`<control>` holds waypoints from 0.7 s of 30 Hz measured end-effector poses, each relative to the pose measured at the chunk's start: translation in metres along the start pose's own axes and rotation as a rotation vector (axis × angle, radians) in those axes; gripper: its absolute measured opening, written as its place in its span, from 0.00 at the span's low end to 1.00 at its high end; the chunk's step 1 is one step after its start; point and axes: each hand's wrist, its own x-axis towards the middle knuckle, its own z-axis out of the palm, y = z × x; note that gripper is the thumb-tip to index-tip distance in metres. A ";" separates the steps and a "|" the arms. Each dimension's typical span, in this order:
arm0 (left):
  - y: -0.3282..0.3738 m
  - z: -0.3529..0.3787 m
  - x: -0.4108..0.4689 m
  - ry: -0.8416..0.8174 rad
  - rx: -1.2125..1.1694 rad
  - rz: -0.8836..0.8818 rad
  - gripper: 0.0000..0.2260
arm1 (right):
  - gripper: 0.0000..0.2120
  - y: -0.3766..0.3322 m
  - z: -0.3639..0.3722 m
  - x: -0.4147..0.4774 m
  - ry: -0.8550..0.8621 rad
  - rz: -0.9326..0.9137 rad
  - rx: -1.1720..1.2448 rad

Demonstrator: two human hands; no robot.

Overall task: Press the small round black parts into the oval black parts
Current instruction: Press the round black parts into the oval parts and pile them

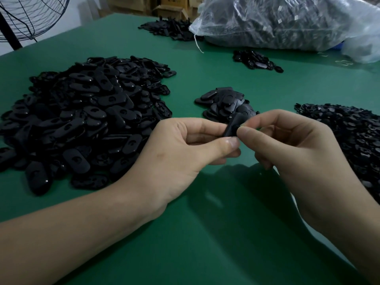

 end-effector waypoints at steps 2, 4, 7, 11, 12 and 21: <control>0.001 0.001 0.000 0.015 -0.017 -0.004 0.05 | 0.04 -0.002 0.000 0.000 0.004 -0.016 -0.037; 0.001 0.001 0.000 0.031 0.002 0.007 0.04 | 0.04 -0.004 -0.001 -0.001 0.007 -0.038 -0.085; 0.000 0.002 -0.001 0.046 0.056 0.042 0.04 | 0.04 -0.007 -0.002 -0.003 0.015 -0.118 -0.269; -0.002 0.003 -0.001 0.048 0.122 0.104 0.03 | 0.05 -0.012 0.000 -0.009 0.097 -0.291 -0.608; -0.002 0.003 -0.001 0.049 0.141 0.122 0.03 | 0.06 -0.014 0.001 -0.010 0.114 -0.319 -0.658; -0.005 0.000 0.001 0.068 0.302 0.219 0.04 | 0.04 -0.014 -0.001 -0.011 0.106 -0.409 -0.931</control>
